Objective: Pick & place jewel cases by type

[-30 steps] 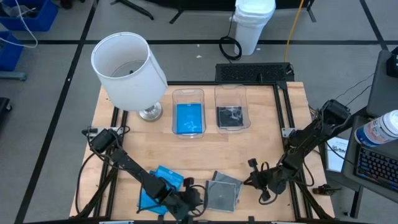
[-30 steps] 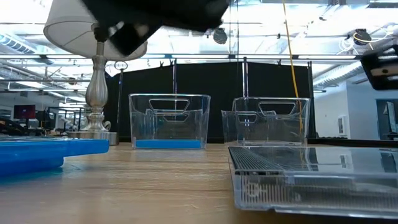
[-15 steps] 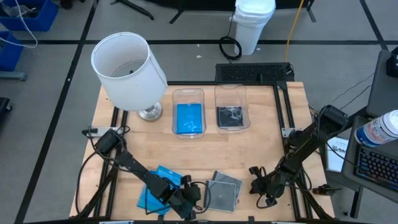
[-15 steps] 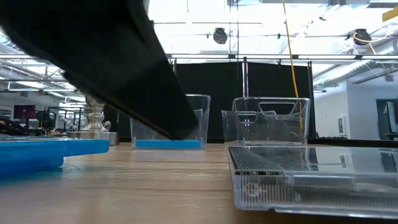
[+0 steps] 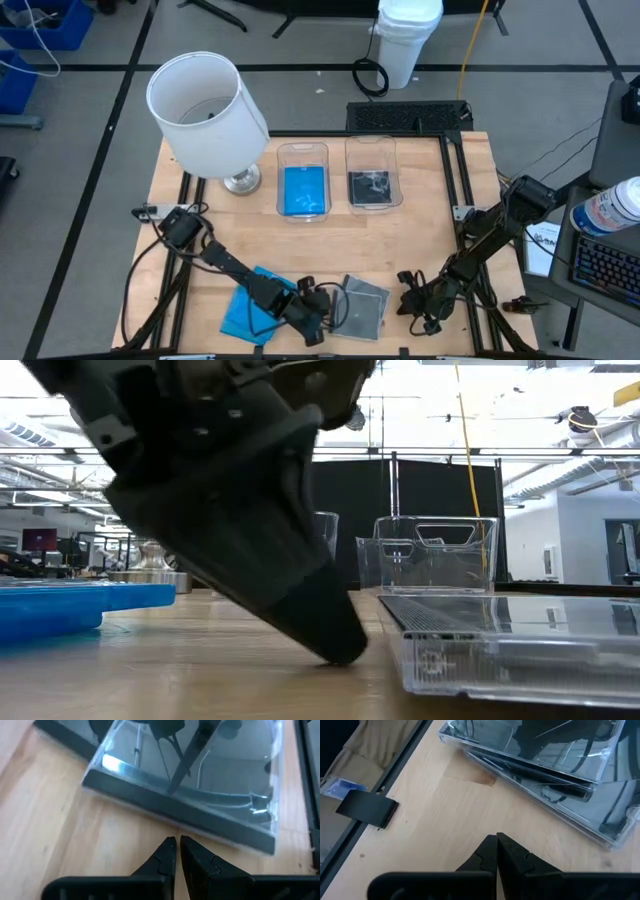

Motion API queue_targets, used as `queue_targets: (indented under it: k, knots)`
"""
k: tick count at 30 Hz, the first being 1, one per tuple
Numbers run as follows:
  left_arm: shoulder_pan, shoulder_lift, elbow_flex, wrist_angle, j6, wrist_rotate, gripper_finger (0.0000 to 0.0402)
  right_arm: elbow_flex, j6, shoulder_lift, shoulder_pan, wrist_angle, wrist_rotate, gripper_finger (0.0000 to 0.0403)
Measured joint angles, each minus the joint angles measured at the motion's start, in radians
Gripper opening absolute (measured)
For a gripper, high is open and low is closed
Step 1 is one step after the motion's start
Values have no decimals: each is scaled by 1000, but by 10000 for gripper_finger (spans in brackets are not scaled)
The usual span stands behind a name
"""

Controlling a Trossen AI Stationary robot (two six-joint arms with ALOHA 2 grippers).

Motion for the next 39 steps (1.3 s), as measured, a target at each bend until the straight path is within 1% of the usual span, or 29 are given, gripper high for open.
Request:
queue_targets:
  k: [6, 11, 17, 24, 29, 36, 39]
  knots:
    - [34, 0, 0, 22, 61, 4, 35, 0, -23, 8, -11, 14, 53, 0]
    - [78, 0, 0, 26, 113, 17, 35, -1, -54, 9, -22, 14, 130, 0]
    - [119, 0, 0, 25, 145, 28, 35, -2, -61, 9, -47, 15, 129, 0]
    - [134, 0, -2, 35, 191, 31, 35, -2, -90, 8, -69, 16, 124, 0]
    - [140, 0, -3, 35, 190, 32, 35, -4, -97, 8, -81, 7, 179, 0]
    - [146, 0, -3, 34, 191, 24, 35, -11, -96, 7, -111, 13, 181, 0]
    - [148, -1, -3, 29, 215, 20, 35, -24, -86, 5, -126, 23, 188, 0]
